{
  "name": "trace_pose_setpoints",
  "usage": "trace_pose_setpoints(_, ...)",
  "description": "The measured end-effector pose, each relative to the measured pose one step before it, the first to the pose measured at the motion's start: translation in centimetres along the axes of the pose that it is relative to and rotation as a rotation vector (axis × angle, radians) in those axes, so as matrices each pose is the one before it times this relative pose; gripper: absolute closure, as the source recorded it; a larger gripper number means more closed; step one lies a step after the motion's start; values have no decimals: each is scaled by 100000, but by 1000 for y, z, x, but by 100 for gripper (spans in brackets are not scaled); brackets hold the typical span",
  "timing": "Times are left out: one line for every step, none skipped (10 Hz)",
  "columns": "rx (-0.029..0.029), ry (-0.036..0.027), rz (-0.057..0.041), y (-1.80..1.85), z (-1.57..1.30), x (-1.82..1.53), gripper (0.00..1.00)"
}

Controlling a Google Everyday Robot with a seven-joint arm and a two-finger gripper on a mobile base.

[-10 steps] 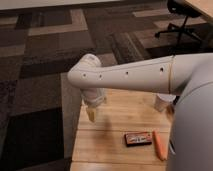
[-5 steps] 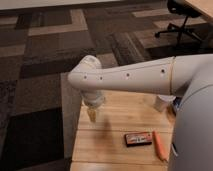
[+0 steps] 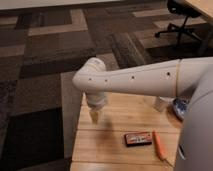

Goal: Place the eraser in the ceramic cup

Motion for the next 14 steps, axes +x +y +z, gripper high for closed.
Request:
trace_pose_setpoints(-83, -862, -2376, 278, 475, 835, 35)
trace_pose_setpoints(562, -1356, -4597, 382, 739, 1415, 35)
trace_pose_setpoints(657, -860, -3684, 253, 446, 815, 35)
trace_pose_setpoints(735, -712, -3252, 134, 355, 632, 35)
trace_pose_setpoints(969, -1806, -6361, 326, 852, 1235, 35)
trace_pose_setpoints(195, -1317, -4544, 358, 730, 967, 35)
trace_pose_setpoints(340, -925, -3837, 233, 673, 991, 35)
trace_pose_setpoints(-130, -121, -202, 37, 45, -78, 35)
trace_pose_setpoints(-16, -61, -96, 1, 2, -75, 35)
trace_pose_setpoints(27, -7, -46, -1, -6, -16, 35)
trace_pose_setpoints(-15, 7, 2, 4, 4, 0, 35)
trace_pose_setpoints(-4, -13, 2, 3, 2, 0, 35)
trace_pose_setpoints(-662, -1296, -755, 135, 625, 16, 35)
trace_pose_setpoints(-607, -922, -615, 173, 527, 262, 35)
